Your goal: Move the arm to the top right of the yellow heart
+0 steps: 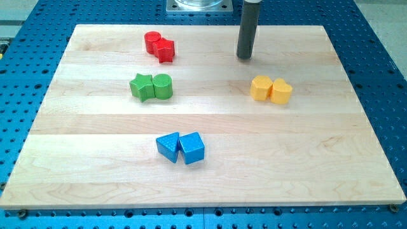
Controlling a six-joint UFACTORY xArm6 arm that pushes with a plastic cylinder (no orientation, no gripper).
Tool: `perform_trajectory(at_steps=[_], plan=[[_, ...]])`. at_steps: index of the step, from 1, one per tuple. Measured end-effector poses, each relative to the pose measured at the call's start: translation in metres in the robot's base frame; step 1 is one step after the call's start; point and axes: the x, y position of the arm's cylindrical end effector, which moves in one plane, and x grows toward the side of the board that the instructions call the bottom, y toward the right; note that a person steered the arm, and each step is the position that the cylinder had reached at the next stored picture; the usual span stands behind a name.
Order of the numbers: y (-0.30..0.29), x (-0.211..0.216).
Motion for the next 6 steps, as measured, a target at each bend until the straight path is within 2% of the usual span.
perform_trajectory(at_steps=[2, 3, 4, 5, 6], plan=[[0.018, -0.008], [0.081, -0.004], [0.100, 0.024], [0.095, 0.078], [0.094, 0.089]])
